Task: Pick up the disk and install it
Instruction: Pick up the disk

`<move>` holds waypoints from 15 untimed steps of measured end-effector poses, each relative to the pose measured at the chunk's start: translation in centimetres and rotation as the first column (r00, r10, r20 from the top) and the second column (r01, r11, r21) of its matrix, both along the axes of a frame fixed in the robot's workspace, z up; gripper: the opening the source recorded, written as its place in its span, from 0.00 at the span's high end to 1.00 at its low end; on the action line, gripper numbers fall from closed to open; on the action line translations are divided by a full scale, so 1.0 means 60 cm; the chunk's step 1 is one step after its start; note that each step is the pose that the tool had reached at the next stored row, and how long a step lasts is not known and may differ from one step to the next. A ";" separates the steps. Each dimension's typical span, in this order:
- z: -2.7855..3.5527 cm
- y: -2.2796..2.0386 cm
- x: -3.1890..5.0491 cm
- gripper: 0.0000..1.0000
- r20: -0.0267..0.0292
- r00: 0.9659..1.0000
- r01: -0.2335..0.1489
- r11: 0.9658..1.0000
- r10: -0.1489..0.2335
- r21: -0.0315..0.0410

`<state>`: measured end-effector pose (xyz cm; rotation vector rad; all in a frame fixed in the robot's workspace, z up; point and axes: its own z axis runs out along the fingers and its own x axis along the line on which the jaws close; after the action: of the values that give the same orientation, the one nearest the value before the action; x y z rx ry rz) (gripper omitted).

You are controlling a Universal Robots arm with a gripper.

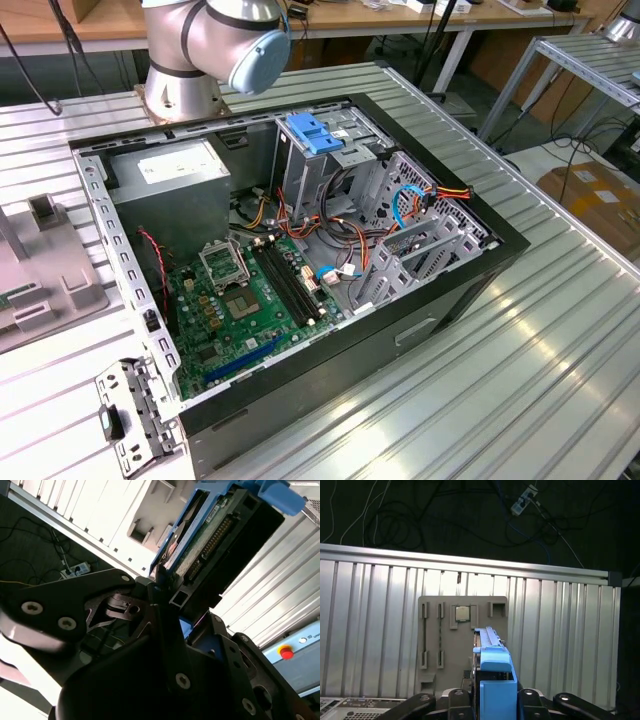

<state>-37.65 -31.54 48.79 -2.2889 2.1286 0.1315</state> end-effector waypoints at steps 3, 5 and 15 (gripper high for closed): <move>0.000 -0.0043 0.004 0.63 0.000 1.000 0.000 1.000 0.000 -0.002; 0.000 -0.0097 0.010 0.63 0.000 1.000 0.000 1.000 0.000 -0.004; 0.000 -0.0271 0.028 0.63 0.000 1.000 0.000 1.000 0.000 -0.011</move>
<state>-35.96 -33.17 48.78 -2.2949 2.1349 0.1203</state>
